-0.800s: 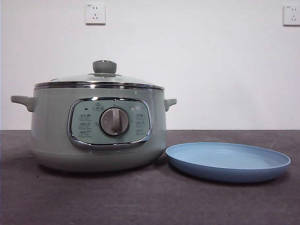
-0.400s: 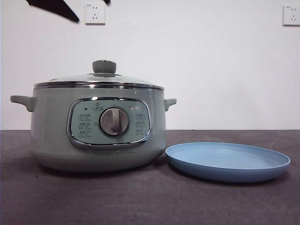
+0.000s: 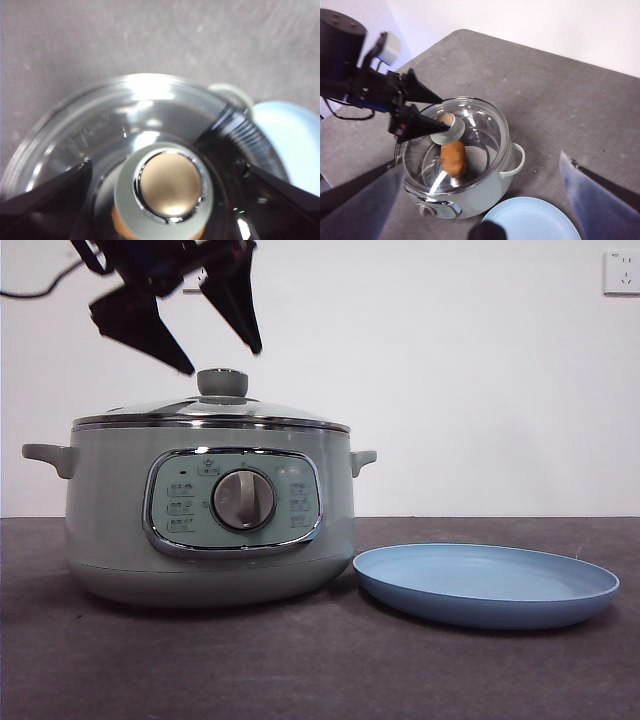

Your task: Take the potato out from the steamer,put the potato on the plate,close the lid

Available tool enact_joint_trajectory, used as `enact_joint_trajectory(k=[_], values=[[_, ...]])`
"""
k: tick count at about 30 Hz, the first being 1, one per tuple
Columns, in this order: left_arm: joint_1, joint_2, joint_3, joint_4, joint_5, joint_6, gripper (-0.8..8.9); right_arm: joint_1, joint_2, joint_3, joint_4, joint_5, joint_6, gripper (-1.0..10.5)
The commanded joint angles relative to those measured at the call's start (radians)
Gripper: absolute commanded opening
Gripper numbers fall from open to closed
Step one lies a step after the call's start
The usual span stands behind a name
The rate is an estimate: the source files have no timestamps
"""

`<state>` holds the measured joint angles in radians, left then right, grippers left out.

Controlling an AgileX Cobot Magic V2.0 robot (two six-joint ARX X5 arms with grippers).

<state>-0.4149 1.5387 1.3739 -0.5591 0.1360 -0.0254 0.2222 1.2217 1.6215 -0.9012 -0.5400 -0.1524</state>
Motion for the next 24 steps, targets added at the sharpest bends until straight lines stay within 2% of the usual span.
enact_joint_trajectory(k=[1, 6, 9, 11, 12, 24], values=[[-0.003, 0.038, 0.003, 0.005, -0.005, 0.012, 4.75, 0.002, 0.002, 0.005, 0.003, 0.000, 0.006, 6.6], [-0.004, 0.072, 0.003, -0.003, -0.006, 0.012, 4.36, 0.002, 0.002, 0.005, 0.003, 0.001, 0.006, 6.6], [-0.004, 0.074, 0.003, -0.013, -0.005, 0.012, 1.99, 0.002, 0.002, 0.005, 0.002, 0.001, 0.006, 6.6], [-0.004, 0.074, 0.003, -0.012, -0.005, 0.021, 0.08, 0.002, 0.002, 0.005, 0.003, 0.001, 0.006, 6.6], [-0.004, 0.074, 0.003, -0.011, -0.005, 0.026, -0.18, 0.002, 0.002, 0.005, 0.002, 0.001, 0.006, 6.6], [-0.004, 0.071, 0.032, -0.019, -0.004, 0.027, -0.08, 0.002, 0.002, 0.005, 0.002, -0.004, 0.016, 6.6]])
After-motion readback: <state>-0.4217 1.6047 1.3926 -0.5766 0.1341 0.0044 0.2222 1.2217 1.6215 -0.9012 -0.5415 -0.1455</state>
